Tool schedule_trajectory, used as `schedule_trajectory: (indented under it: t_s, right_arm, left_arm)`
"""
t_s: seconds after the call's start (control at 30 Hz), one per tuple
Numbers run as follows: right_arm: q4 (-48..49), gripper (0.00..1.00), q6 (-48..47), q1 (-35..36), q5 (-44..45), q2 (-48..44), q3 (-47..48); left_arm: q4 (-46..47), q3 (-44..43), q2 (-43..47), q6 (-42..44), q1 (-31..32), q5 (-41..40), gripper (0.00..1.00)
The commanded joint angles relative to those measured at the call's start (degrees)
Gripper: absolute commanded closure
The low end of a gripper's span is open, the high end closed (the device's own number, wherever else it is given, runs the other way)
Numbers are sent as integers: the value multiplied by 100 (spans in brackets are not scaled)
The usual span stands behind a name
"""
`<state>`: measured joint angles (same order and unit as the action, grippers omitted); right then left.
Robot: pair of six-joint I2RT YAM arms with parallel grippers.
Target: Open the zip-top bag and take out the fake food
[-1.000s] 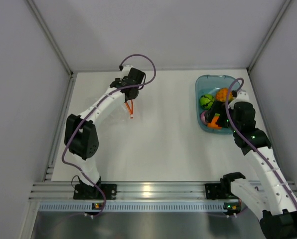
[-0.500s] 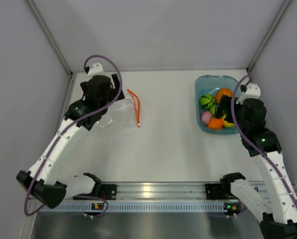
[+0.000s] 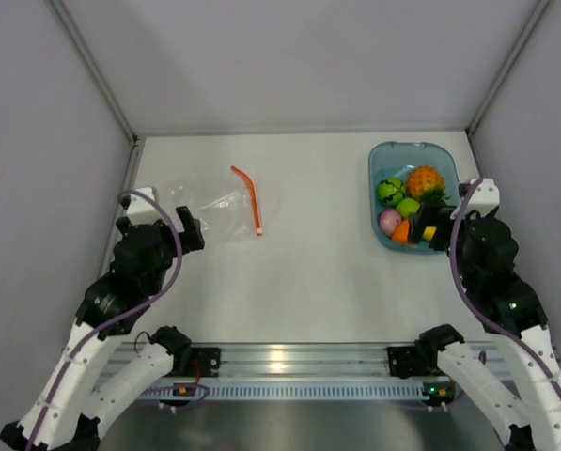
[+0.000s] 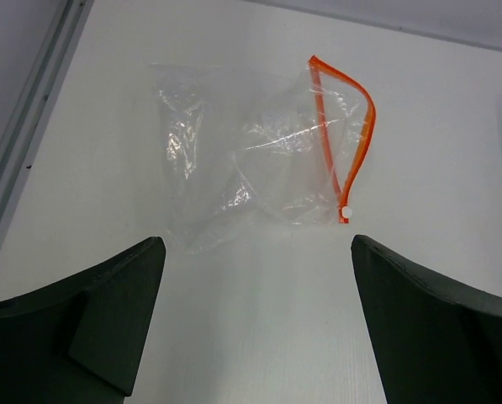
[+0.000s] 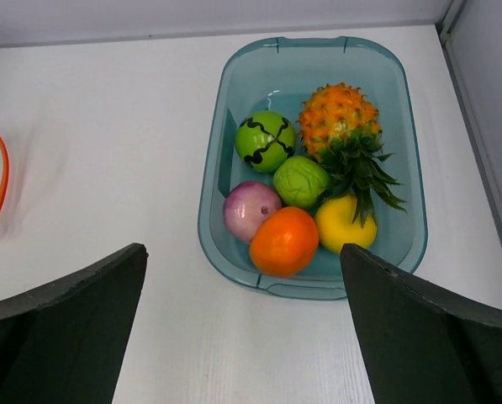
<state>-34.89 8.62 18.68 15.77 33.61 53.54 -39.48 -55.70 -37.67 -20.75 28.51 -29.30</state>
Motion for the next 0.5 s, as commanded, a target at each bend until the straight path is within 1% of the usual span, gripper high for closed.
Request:
schedule_trajectory:
  t_s: [0.0,0.13,0.27,0.37,0.43,0.47]
  right_arm:
    - [-26,1,-159,206,172,-442,-133]
    - [-61,0,-229,443,268,-1004,-300]
    - [-176,1,-265,584,637,-1496,-388]
    - [-193,0,-238,593,620,-1532,-441]
    - [-202,0,-186,602,603,-1471,-458]
    - [-219,0,-159,593,568,-1401,-458]
  left_arm:
    - [99,147,733,343,5,389,2]
    - [20,305,1402,370,5,548,2]
    - [28,682,1885,379,5,373,2]
    - [72,894,1948,133,-3,250,2]
    - [72,842,1886,142,-4,206,2]
    - [81,833,1877,116,5,57,2]
